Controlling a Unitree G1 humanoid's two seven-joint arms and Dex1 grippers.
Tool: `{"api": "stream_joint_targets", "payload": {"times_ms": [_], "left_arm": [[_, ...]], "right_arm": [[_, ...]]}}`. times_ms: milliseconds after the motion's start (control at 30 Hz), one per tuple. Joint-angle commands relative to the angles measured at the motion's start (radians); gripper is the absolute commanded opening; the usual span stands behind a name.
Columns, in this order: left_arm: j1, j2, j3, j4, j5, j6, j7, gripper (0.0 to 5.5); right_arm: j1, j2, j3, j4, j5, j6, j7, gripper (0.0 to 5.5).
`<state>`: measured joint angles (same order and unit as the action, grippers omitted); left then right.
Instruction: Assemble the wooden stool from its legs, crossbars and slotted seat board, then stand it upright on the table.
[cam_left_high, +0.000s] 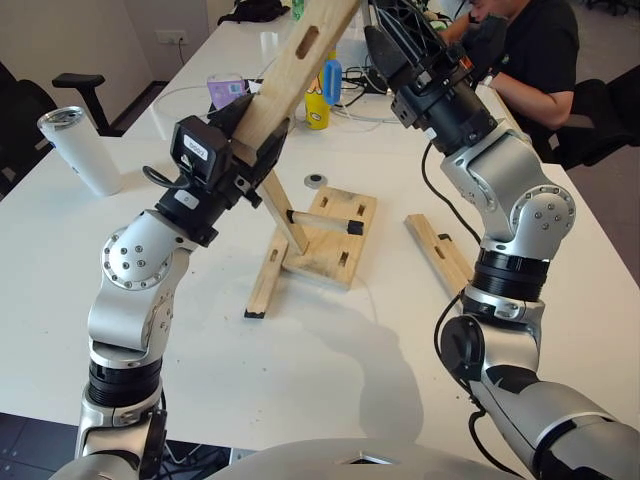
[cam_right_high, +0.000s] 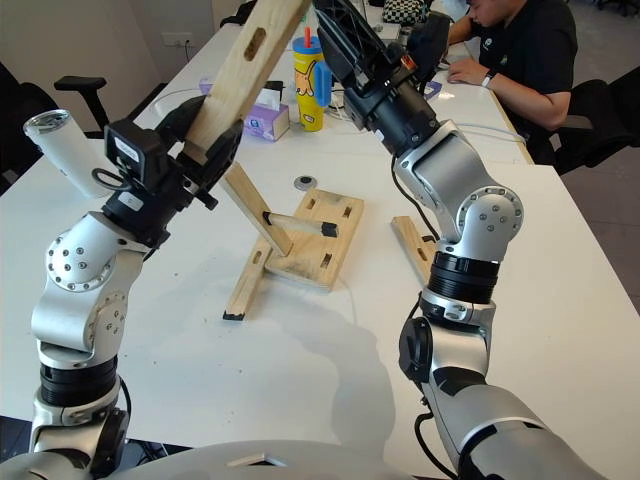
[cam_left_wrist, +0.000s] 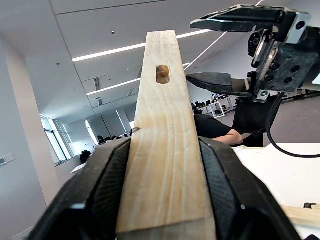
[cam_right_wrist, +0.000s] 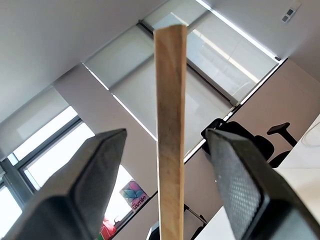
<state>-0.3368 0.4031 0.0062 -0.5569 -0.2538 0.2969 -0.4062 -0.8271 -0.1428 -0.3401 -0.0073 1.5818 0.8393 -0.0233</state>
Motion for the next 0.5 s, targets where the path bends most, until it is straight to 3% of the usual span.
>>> {"api": "stream_joint_targets", "payload": {"times_ms": [33, 233, 500], "left_arm": [[0.014, 0.018, -0.037, -0.017, 0.007, 0.001, -0.037, 2.02], [0.029, 0.038, -0.080, -0.001, 0.027, -0.011, -0.084, 2.02], [0.022, 0.039, -0.071, 0.015, 0.031, -0.017, -0.100, 2.02]], "right_arm": [[-0.027, -0.007, 0.011, 0.002, 0.027, 0.005, -0.011, 2.97], [-0.036, -0.001, 0.020, 0.002, 0.037, 0.001, -0.010, 2.97], [-0.014, -0.025, 0.041, -0.006, -0.020, -0.006, -0.008, 1.75]]}}
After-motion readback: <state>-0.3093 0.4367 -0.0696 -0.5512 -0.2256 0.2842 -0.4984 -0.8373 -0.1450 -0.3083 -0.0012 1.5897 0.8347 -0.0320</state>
